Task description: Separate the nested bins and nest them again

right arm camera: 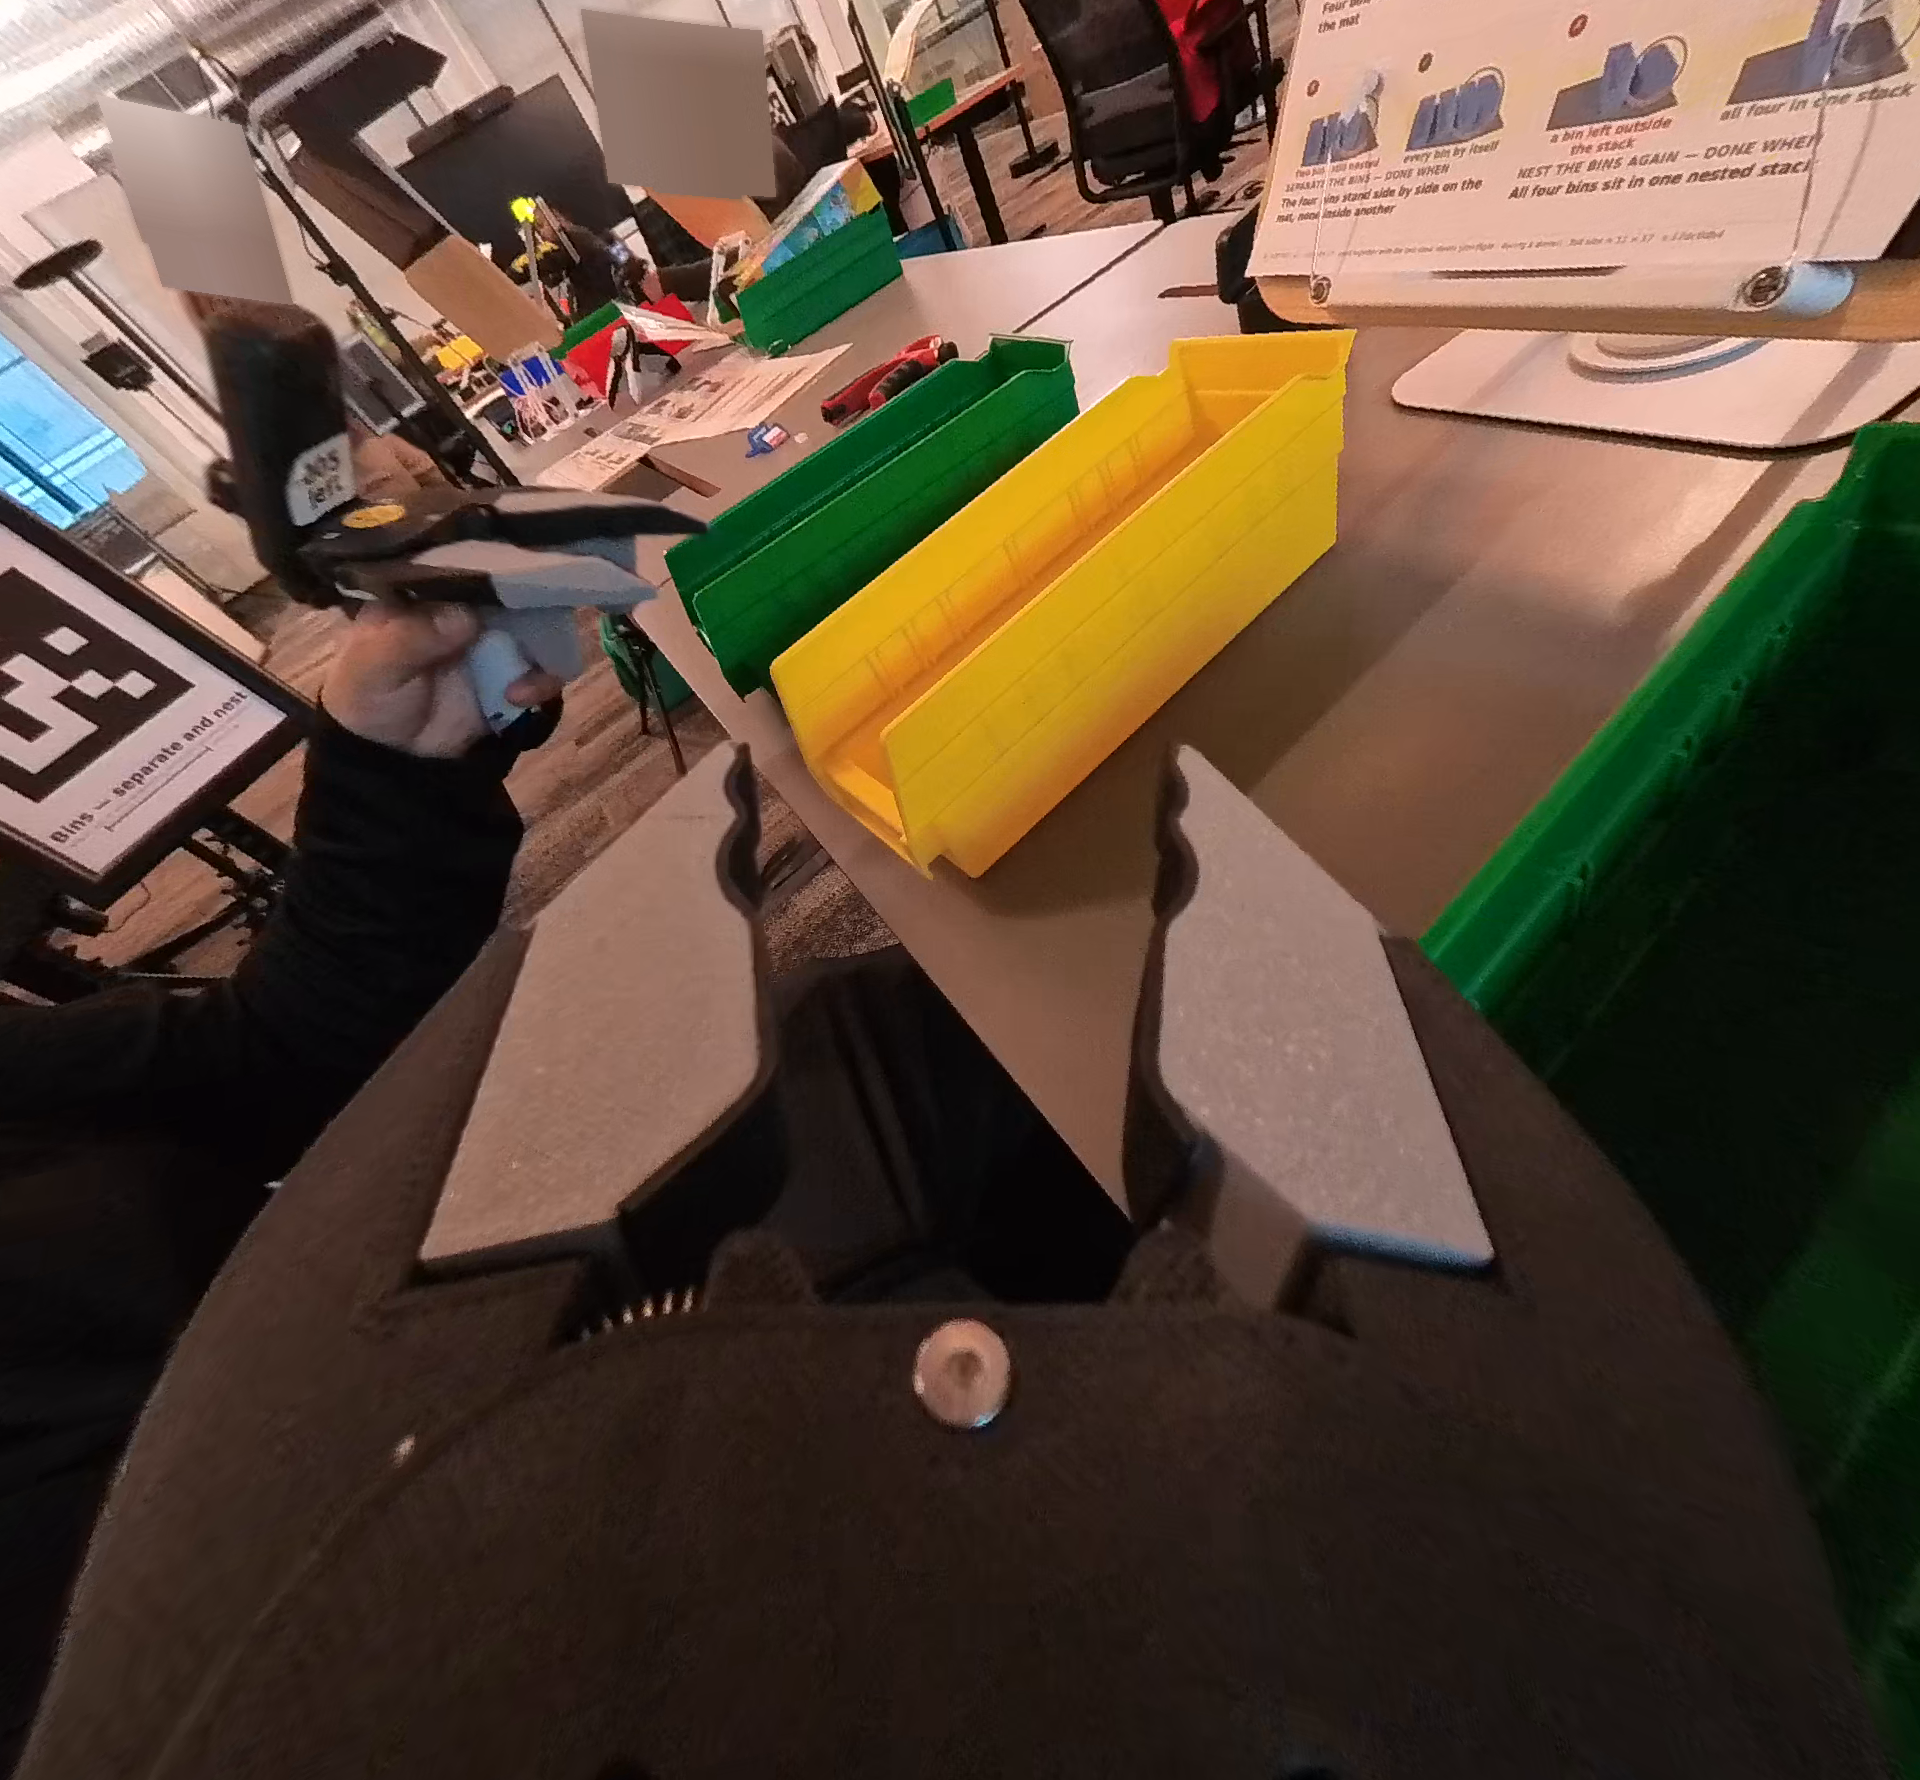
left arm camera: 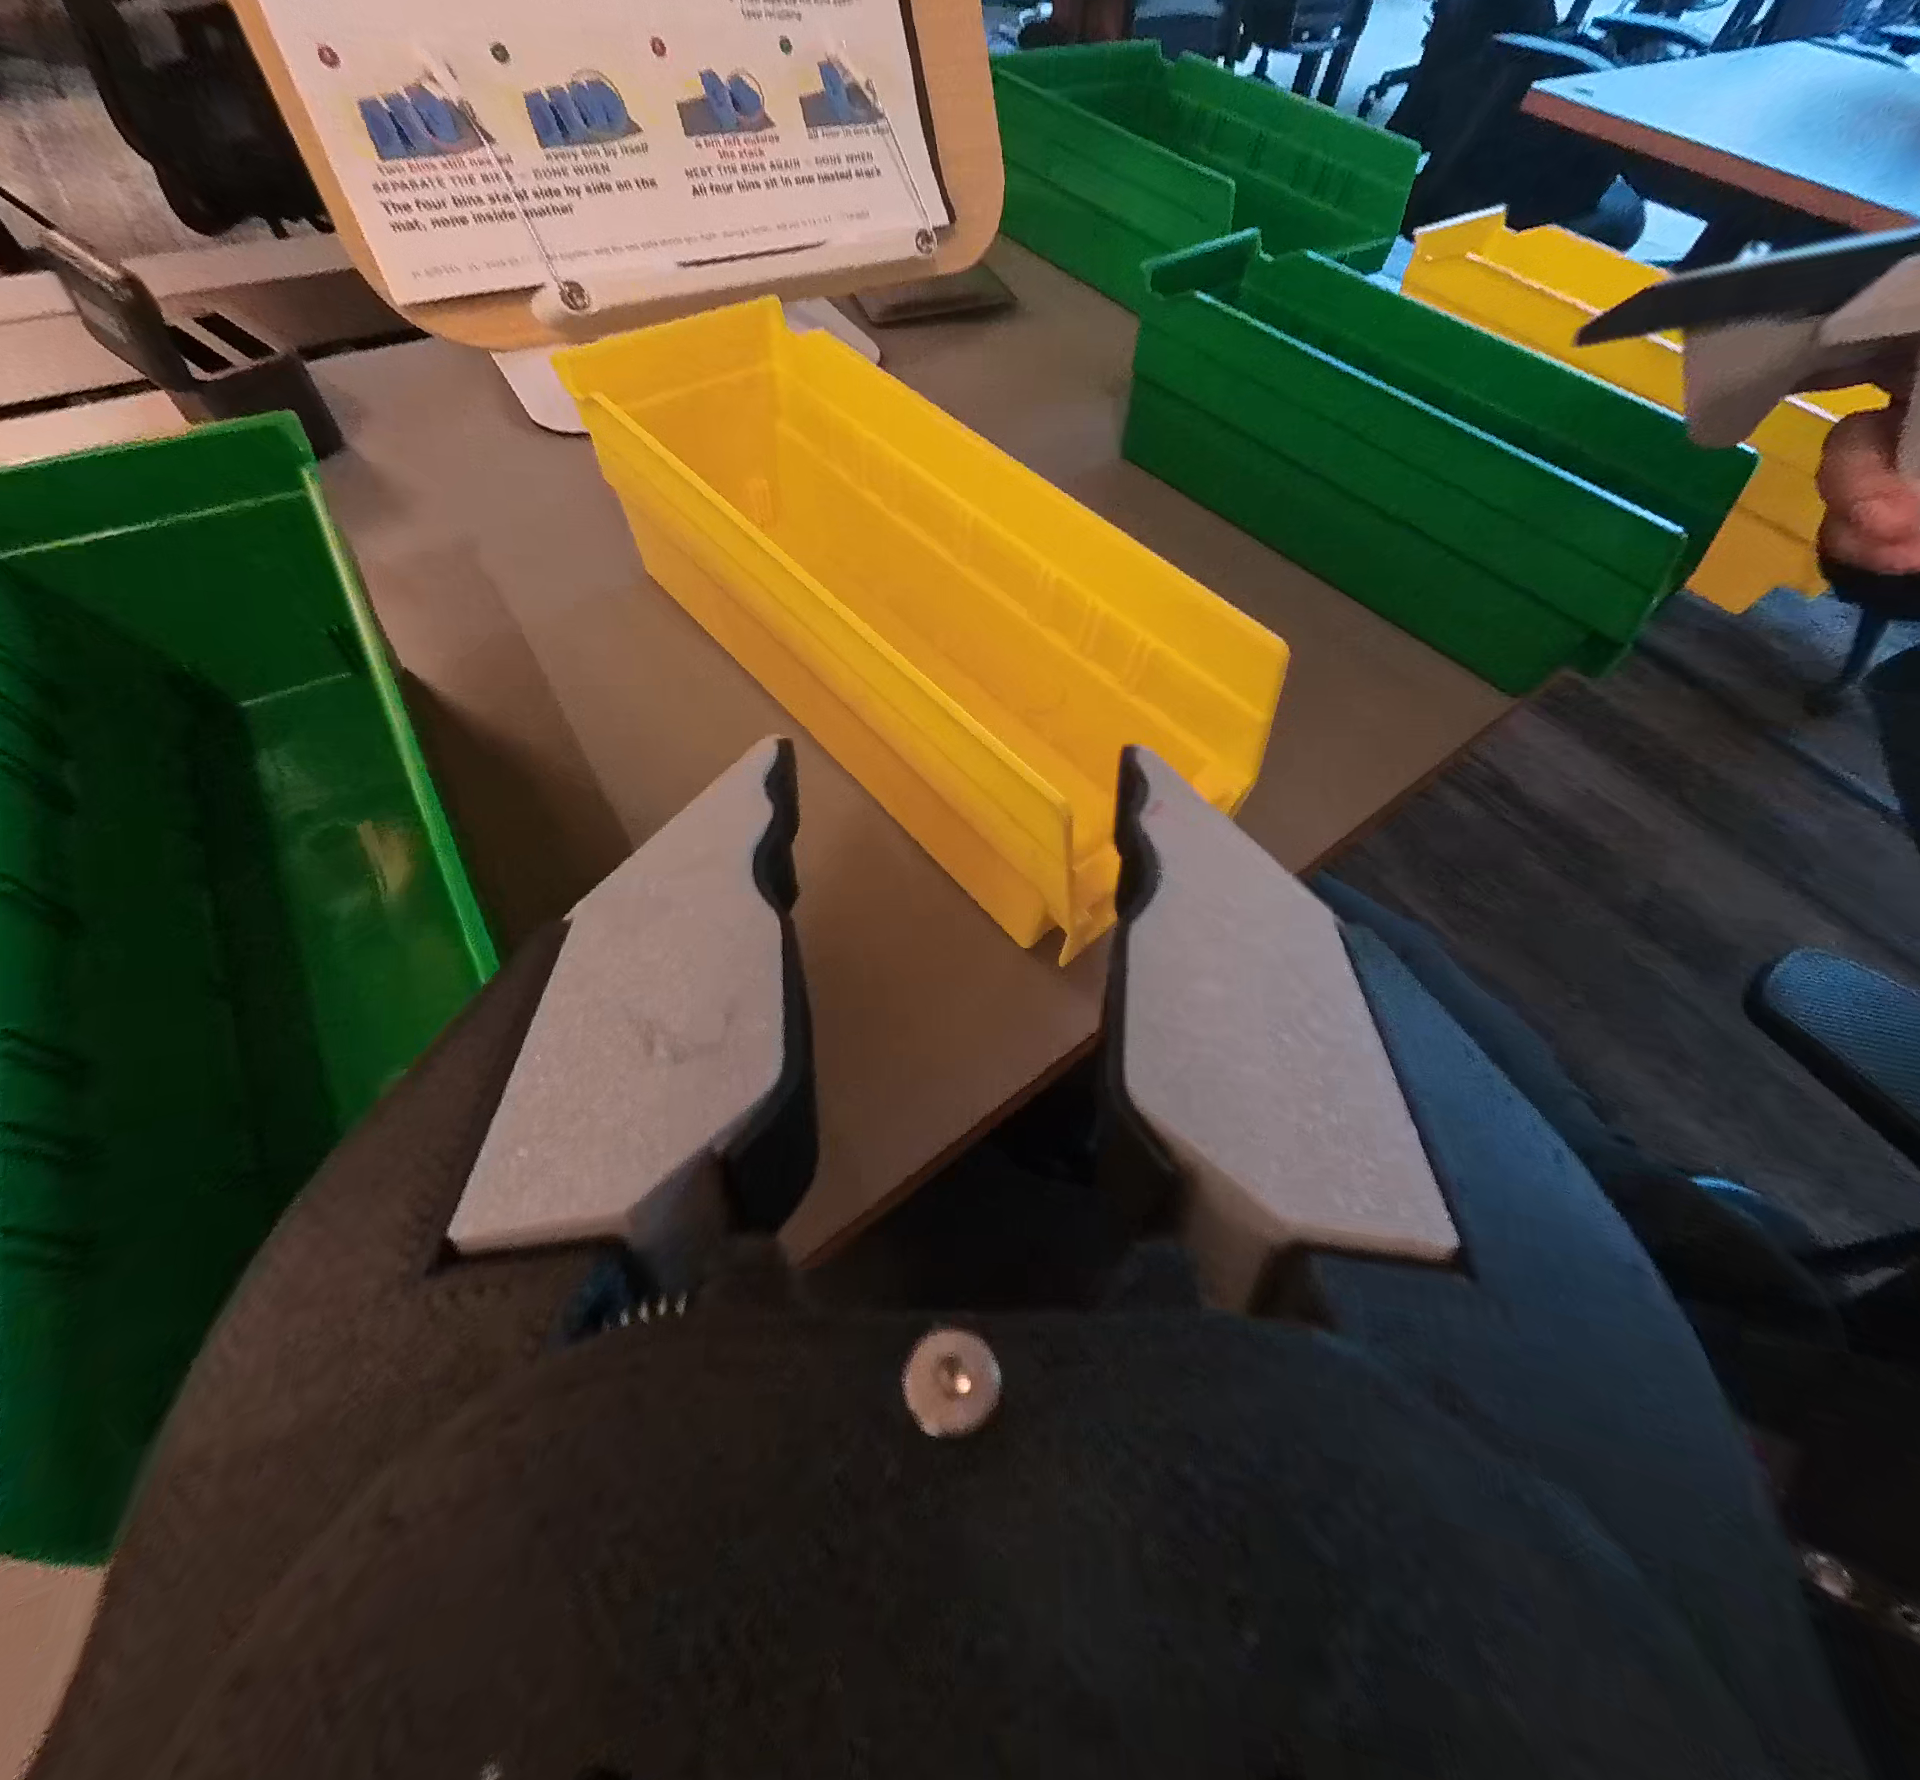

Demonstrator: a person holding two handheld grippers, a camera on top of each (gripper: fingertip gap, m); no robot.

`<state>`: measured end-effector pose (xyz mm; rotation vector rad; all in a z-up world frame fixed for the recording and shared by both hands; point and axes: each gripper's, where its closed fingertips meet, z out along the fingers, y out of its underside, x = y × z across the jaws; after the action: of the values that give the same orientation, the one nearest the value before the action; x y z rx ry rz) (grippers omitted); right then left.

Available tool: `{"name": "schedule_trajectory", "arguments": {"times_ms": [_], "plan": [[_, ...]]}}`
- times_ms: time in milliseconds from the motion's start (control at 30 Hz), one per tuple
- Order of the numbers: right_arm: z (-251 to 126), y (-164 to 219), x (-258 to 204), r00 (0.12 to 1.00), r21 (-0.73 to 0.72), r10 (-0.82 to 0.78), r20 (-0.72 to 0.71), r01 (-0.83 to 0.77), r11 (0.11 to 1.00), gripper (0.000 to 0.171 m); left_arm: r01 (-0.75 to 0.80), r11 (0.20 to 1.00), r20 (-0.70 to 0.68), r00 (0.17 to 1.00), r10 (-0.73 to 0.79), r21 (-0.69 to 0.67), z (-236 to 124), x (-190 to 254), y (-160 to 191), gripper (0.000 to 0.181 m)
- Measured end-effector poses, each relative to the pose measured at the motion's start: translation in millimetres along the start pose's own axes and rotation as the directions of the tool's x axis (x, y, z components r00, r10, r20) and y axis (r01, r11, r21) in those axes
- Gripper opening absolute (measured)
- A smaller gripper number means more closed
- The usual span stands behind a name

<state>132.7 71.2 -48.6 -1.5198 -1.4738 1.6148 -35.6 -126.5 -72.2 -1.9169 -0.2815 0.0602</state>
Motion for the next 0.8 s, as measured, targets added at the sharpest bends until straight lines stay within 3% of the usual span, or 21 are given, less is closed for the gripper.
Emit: {"name": "schedule_trajectory", "arguments": {"times_ms": [333, 567, 800], "plan": [[4, 3, 1, 1.0, -0.015, 0.005, -0.008, -0.005, 1.0, 0.074, 0.01, 1.0, -0.005, 1.0, -0.01, 0.006, -4, -2, -1, 0.06], [4, 12, 15, 0.994, -0.069, -0.042, -0.104, 0.035, 0.997, 0.072, -0.027, 0.999, -0.019, 0.999, 0.027, -0.02, 3, 6, 4, 0.056], [-1, -6, 3, 1.0, 0.04, 0.001, -0.018, 0.0, 0.999, 0.093, -0.035, 0.999, -0.018, 0.999, 0.034, -0.025, 3, 7, 5, 0.056]]}}
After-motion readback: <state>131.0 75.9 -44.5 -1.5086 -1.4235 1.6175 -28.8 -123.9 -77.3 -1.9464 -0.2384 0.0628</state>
